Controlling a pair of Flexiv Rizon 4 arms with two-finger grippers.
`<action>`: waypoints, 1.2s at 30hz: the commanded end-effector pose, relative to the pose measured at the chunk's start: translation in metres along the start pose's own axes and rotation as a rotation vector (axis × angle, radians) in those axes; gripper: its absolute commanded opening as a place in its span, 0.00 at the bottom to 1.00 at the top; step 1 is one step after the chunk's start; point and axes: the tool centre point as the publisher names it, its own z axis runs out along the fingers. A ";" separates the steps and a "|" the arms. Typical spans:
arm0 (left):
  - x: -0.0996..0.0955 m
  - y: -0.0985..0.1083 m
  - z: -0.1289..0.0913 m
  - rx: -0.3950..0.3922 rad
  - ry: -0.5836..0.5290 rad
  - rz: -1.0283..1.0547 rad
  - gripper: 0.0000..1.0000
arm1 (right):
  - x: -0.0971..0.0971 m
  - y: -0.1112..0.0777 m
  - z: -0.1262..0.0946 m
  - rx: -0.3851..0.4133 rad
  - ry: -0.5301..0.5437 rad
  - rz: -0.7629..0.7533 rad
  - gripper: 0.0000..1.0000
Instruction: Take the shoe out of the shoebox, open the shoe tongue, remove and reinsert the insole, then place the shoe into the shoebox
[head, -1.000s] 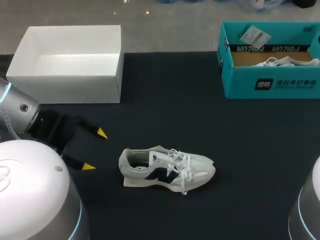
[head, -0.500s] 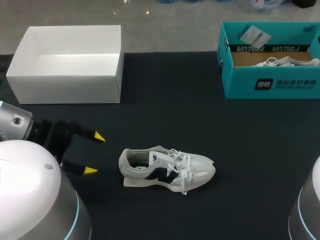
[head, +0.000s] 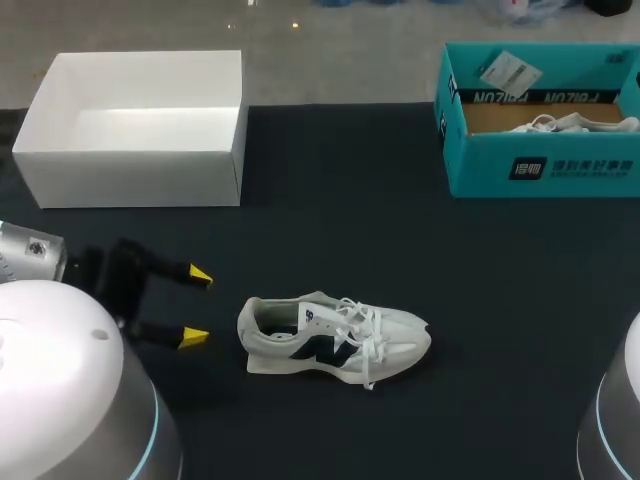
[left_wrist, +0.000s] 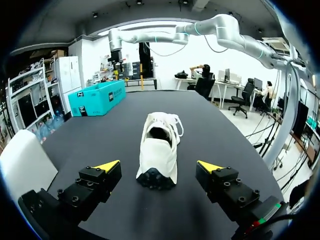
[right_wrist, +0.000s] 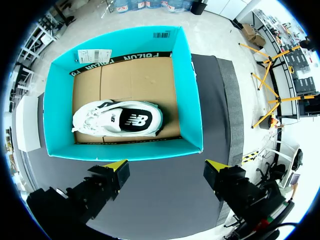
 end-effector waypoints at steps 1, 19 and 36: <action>-0.004 0.007 0.010 -0.010 0.029 -0.007 1.00 | 0.000 -0.001 0.000 -0.004 0.000 0.001 1.00; 0.000 0.028 0.041 -0.005 -0.007 0.047 1.00 | 0.000 -0.001 0.000 -0.004 0.000 0.001 1.00; -0.017 0.048 0.076 0.057 0.035 -0.011 1.00 | 0.000 -0.001 0.000 -0.004 0.000 0.001 1.00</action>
